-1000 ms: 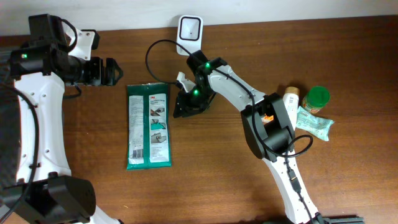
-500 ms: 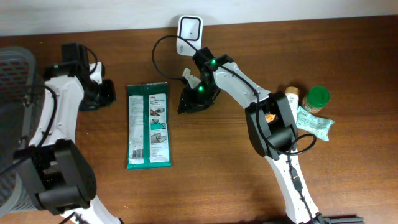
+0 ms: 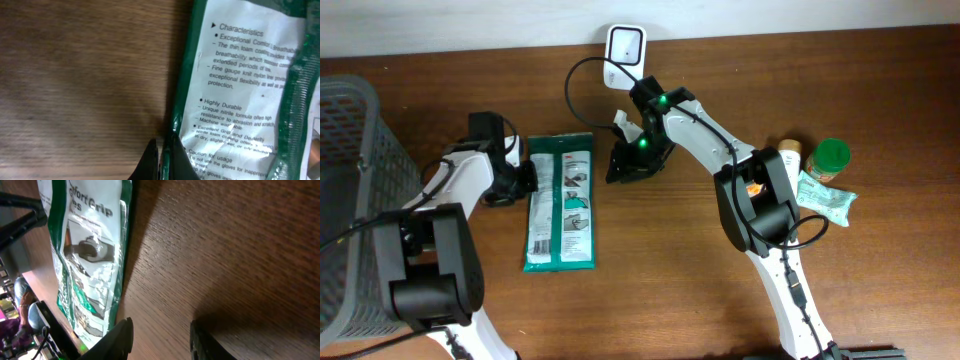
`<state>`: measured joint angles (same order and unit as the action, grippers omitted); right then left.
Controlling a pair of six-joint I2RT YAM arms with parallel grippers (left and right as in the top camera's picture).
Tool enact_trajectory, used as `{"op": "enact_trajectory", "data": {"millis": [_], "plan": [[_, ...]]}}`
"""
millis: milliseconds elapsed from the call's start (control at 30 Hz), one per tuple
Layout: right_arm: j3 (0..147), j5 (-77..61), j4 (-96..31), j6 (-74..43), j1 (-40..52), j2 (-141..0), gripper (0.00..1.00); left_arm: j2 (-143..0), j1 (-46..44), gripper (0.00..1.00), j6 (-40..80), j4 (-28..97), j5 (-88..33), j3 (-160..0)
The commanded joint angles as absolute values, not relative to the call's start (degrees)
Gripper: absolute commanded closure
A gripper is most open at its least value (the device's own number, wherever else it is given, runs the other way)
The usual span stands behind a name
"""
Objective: Scan the item barcode
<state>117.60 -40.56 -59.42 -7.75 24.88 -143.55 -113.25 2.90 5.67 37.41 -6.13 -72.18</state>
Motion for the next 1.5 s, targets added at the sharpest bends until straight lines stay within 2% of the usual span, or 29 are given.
{"op": "enact_trajectory", "data": {"millis": [0,33,167,433,567,700,933,1067,1167,1267,1367,1467], "plan": [[118.2,-36.3,-59.6,-11.6,24.8,-144.6,0.64,-118.5,0.8,1.0,6.2,37.3,-7.7,-71.1],[118.2,-35.4,-59.6,-13.3,24.8,-144.7,0.61,-119.6,0.8,1.0,6.2,37.3,-8.6,-71.1],[116.9,-35.3,-58.2,-17.1,25.1,-144.7,0.59,-121.8,0.8,1.0,6.2,36.9,-11.2,-71.0],[109.6,-40.5,-42.7,-29.5,31.9,-144.7,0.6,-122.2,0.8,1.0,6.3,36.9,-11.2,-71.0],[109.6,-40.9,-33.4,-29.7,33.6,-144.7,0.6,-122.2,0.8,1.0,6.2,36.9,-12.3,-71.0],[109.6,-46.7,-26.9,-29.7,30.2,-144.7,0.6,-122.2,0.8,1.0,6.7,37.6,-12.9,-71.0],[109.6,-49.1,-24.8,-29.7,28.0,-144.7,0.59,-122.2,0.8,1.0,6.9,40.2,-16.2,-70.0],[112.2,-47.7,-33.9,-25.5,26.1,-143.1,0.57,-122.2,0.8,1.0,6.9,40.6,-16.2,-70.0],[115.1,-38.2,-47.6,-20.8,24.5,-140.3,0.54,-122.2,0.8,1.0,6.9,40.6,-16.2,-70.0],[115.4,-31.7,-58.5,-20.8,23.6,-138.6,0.48,-122.2,0.8,1.0,6.9,40.6,-16.2,-70.0],[114.0,-31.6,-64.6,-20.7,24.1,-139.1,0.48,-122.2,0.8,1.0,6.9,40.6,-16.2,-70.0],[110.7,-31.9,-64.1,-20.4,26.0,-139.1,0.48,-122.2,0.8,1.0,7.3,40.6,-16.2,-70.0]]}}
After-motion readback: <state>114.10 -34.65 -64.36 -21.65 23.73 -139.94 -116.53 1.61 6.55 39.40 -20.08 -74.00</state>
